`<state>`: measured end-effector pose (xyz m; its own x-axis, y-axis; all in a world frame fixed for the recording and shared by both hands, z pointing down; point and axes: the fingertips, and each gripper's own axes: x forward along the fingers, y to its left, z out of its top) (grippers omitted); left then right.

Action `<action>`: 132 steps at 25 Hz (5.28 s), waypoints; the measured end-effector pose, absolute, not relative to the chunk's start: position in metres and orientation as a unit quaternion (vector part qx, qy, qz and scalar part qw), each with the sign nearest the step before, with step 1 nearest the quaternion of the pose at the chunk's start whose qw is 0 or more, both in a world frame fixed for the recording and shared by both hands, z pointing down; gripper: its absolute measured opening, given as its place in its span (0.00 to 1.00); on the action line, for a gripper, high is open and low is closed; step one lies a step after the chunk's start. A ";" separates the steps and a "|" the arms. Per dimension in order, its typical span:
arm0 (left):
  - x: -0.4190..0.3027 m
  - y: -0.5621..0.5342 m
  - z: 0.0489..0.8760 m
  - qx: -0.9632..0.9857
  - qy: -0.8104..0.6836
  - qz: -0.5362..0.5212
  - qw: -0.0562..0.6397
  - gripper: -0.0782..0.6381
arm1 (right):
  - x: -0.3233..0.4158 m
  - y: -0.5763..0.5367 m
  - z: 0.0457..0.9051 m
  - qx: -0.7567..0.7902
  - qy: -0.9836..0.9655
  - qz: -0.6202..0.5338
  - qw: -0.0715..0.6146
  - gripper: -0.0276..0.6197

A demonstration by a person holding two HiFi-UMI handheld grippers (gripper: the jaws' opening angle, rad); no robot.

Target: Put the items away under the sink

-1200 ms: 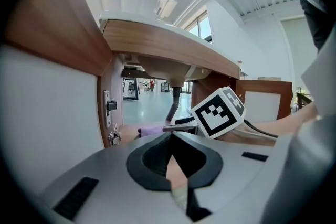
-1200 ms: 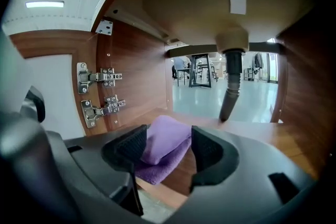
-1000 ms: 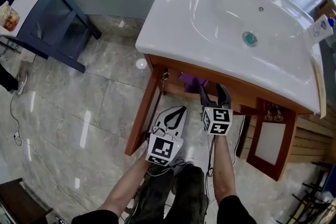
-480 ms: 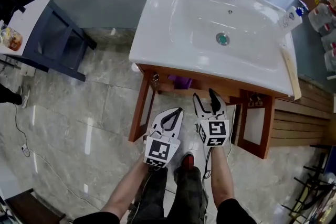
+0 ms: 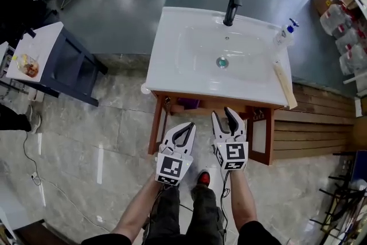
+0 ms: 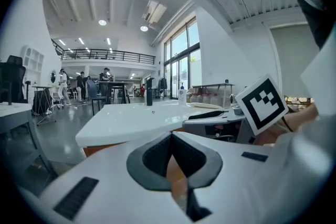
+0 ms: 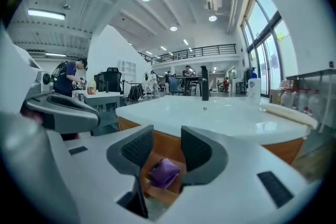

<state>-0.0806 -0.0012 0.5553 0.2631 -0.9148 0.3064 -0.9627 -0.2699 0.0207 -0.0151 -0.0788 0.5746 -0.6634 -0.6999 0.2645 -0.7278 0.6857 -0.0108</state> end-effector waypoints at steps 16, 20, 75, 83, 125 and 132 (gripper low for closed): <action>-0.092 -0.010 0.389 0.802 -0.584 0.108 0.056 0.12 | 0.025 -0.057 0.393 0.454 -0.887 0.035 0.076 0.17; -0.091 -0.002 0.369 0.805 -0.582 0.107 0.051 0.12 | 0.039 -0.042 0.371 0.465 -0.882 0.032 0.071 0.15; 0.044 -0.084 0.321 0.889 -0.449 0.088 0.025 0.12 | 0.213 -0.060 0.343 0.627 -0.774 0.039 0.073 0.09; 0.089 -0.149 0.349 0.880 -0.460 0.102 0.053 0.12 | 0.252 -0.134 0.376 0.604 -0.789 0.061 0.096 0.09; 0.118 -0.222 0.489 0.830 -0.497 0.194 0.161 0.12 | 0.260 -0.243 0.599 0.451 -0.828 0.180 0.280 0.43; 0.115 -0.221 0.492 0.828 -0.501 0.194 0.163 0.12 | 0.260 -0.240 0.602 0.445 -0.828 0.178 0.291 0.36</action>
<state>0.1154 -0.2211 0.4923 0.4229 -0.7656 0.4848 -0.8923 -0.4450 0.0755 0.2600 -0.2398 0.6018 -0.4343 -0.6339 0.6400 -0.8409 0.5401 -0.0357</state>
